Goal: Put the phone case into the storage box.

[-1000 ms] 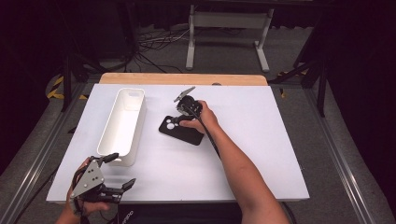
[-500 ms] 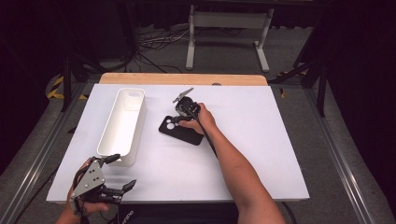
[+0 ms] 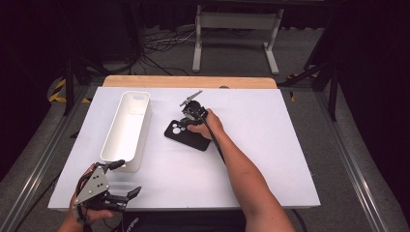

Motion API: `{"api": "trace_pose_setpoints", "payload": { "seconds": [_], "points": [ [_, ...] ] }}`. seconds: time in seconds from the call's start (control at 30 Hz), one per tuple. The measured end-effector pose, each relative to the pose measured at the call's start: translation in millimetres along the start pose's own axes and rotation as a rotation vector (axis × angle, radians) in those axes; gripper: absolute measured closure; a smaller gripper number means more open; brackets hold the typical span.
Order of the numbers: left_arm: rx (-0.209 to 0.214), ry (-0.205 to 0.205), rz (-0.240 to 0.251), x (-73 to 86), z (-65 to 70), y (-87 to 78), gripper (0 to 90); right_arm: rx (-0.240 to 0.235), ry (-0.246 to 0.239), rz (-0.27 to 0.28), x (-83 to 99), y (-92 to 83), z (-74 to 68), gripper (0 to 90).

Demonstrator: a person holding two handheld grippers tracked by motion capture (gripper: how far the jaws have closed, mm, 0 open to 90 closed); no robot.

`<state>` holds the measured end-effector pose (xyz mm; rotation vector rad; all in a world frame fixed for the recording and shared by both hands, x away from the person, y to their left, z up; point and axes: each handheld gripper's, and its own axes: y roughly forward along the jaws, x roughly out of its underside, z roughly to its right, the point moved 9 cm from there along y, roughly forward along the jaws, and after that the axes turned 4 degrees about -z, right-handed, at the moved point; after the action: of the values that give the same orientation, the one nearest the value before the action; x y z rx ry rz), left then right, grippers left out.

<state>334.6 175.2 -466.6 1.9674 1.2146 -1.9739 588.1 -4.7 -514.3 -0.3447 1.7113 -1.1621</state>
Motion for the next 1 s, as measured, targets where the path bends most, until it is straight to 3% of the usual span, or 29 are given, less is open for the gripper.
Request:
{"api": "trace_pose_setpoints", "payload": {
  "seconds": [0.2, 0.5, 0.73, 1.0],
  "points": [
    [0.005, -0.004, 0.004, -0.8, 0.1, 1.8, 5.8, 0.03, -0.03, -0.023, 1.0, -2.8, -1.2, 87.5],
    [0.007, -0.006, 0.003, -1.8, -0.6, 0.0, 6.0, 0.054, -0.059, 0.029, -3.3, -17.2, -9.7, 88.0],
    [-0.007, -0.01, 0.018, -5.0, -4.0, -3.7, 6.0, 0.09, -0.081, 0.112, -6.7, -46.4, -16.4, 88.1],
    [-0.015, -0.053, 0.062, -13.7, -7.8, -7.4, 6.2, 0.13, -0.073, 0.269, -5.9, -90.8, -23.2, 88.2]
  ]
}}
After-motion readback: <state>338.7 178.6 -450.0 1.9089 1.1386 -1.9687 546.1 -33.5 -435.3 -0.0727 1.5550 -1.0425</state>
